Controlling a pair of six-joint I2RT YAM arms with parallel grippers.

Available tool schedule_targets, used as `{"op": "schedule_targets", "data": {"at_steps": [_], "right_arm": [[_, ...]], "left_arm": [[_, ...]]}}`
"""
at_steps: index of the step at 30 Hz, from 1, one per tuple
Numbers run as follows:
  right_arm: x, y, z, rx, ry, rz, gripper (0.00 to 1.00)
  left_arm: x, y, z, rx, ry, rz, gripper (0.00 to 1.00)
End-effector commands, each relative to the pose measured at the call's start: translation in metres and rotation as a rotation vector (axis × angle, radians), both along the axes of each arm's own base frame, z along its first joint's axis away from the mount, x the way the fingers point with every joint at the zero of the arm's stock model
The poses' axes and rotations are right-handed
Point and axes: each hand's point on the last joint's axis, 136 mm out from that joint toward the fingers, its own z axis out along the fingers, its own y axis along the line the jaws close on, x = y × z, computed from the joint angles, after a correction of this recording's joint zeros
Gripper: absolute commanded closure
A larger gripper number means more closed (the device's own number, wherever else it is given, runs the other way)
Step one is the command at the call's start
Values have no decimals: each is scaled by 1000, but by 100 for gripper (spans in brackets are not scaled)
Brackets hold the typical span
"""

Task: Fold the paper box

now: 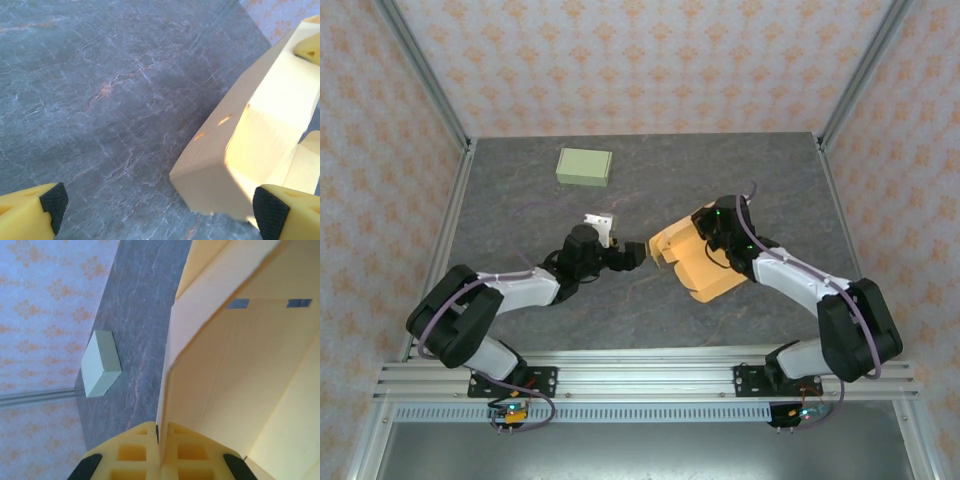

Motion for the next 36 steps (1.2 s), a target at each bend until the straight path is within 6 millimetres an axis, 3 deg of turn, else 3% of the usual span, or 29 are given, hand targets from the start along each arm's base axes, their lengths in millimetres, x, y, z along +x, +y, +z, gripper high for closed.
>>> {"op": "schedule_targets", "data": {"at_steps": [1,5,7,11,15,23,29,33,36], "right_arm": [[0,-3,-21,20,45,-2,99],[3,2,-23,53,50,18,99],[3,3,-22,61,41,30,99],[4,6,-17,100,19,57,99],[5,12,-8,166,-14,90,100],[15,35,16,319,-99,169,100],[21,40,-6,352,-62,163,100],[20,38,-16,362,-50,147,100],[19,36,-19,354,-45,138,100]], "left_arm": [[1,-5,-3,60,-92,-87,0],[9,-15,-4,86,-123,-136,0],[2,-33,-1,90,-172,-256,0],[7,-55,-13,136,-182,-339,3],[12,-55,-18,131,-196,-307,5],[11,-51,-8,149,-231,-293,12],[21,-54,-14,153,-211,-260,24],[24,-59,-15,131,-188,-257,42],[21,-66,-13,102,-176,-282,44]]}}
